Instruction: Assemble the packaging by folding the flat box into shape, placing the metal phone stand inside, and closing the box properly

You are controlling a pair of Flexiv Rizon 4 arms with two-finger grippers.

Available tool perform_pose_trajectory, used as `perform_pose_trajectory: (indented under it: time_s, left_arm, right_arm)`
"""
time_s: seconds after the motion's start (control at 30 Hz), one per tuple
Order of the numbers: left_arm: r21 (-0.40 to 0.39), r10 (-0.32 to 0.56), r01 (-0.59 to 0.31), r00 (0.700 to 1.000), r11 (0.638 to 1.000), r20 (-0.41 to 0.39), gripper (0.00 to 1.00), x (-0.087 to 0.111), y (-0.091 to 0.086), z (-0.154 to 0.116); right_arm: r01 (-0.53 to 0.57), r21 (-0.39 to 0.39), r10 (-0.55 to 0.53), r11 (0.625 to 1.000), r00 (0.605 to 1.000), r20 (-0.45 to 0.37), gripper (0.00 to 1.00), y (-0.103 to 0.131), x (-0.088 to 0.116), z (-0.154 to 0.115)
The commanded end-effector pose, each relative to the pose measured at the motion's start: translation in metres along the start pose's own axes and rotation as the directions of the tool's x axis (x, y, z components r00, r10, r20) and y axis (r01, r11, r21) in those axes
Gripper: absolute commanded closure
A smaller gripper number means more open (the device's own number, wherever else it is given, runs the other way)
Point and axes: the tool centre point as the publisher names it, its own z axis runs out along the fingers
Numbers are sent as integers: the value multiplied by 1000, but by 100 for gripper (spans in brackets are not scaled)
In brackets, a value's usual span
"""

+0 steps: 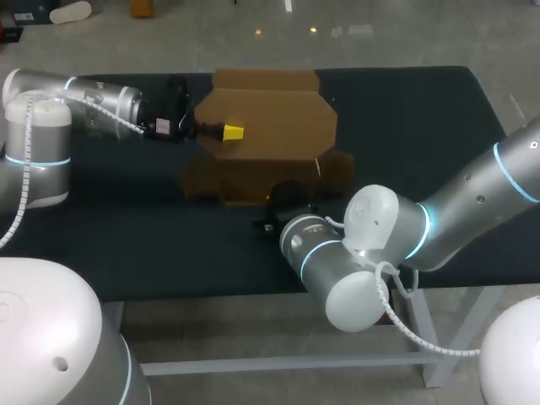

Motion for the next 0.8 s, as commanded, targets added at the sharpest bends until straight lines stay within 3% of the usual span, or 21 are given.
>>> perform_pose_trajectory:
  time_s: [0.03,0.8]
  left_arm:
    - [3,-4,4,1000,1000,-2,100,-1,3,1]
    - [3,-1,1,1000,1000,5,100,0,4,5]
  right_arm:
    - [1,-3,-1,1000,1000,5,100,-7,3,3]
    - [1,-3,-1,1000,1000,5,100,-7,3,3]
